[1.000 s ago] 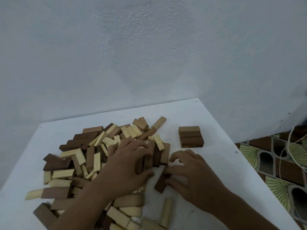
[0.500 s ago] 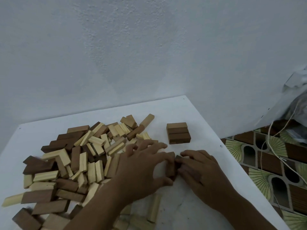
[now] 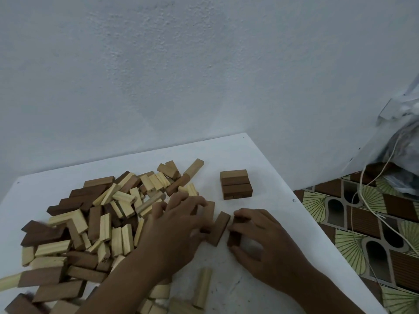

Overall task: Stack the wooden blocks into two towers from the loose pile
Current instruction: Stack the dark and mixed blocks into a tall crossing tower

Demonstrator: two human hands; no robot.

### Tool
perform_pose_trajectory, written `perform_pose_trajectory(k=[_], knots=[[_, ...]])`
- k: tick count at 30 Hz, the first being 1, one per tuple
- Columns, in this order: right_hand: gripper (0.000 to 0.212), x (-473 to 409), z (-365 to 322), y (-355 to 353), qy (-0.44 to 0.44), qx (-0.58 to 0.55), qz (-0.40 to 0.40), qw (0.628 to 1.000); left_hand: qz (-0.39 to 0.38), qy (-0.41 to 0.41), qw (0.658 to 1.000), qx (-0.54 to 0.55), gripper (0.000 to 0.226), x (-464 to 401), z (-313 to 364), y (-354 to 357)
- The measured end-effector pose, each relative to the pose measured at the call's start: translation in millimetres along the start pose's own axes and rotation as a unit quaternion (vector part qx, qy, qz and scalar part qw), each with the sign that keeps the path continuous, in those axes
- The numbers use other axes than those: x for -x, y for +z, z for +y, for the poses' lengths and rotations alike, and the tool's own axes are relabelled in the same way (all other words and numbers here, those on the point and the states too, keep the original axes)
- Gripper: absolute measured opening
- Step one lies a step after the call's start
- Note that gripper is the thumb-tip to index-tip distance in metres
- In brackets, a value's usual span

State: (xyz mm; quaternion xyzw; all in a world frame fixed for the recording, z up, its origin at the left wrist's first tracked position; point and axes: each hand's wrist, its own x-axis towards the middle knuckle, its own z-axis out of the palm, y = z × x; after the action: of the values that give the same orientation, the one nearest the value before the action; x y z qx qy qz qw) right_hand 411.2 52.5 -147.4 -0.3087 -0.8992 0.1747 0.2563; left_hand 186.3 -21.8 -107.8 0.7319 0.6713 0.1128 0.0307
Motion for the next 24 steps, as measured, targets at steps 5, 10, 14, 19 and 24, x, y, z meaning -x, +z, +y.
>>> perform_pose_trajectory(k=[5, 10, 14, 19, 24], knots=[[0.062, 0, -1, 1, 0.010, -0.018, -0.013, 1.000, -0.042, 0.029, 0.998, 0.047, 0.025, 0, 9, -1], [0.060, 0, -1, 2, 0.014, -0.022, 0.016, 1.000, -0.026, 0.030, 0.997, 0.073, 0.043, -5, 5, 4], [0.051, 1, 1, 1, 0.026, -0.037, 0.013, 0.999, -0.033, 0.032, 0.993, 0.109, 0.037, -10, 1, 7], [0.057, 0, 4, 1, 0.027, -0.023, 0.021, 0.999, -0.059, 0.025, 0.990, 0.125, 0.035, -12, 2, 10], [0.063, 2, 7, -1, 0.055, -0.041, -0.011, 0.998, -0.042, 0.051, 0.990, 0.124, 0.030, -12, 1, 9]])
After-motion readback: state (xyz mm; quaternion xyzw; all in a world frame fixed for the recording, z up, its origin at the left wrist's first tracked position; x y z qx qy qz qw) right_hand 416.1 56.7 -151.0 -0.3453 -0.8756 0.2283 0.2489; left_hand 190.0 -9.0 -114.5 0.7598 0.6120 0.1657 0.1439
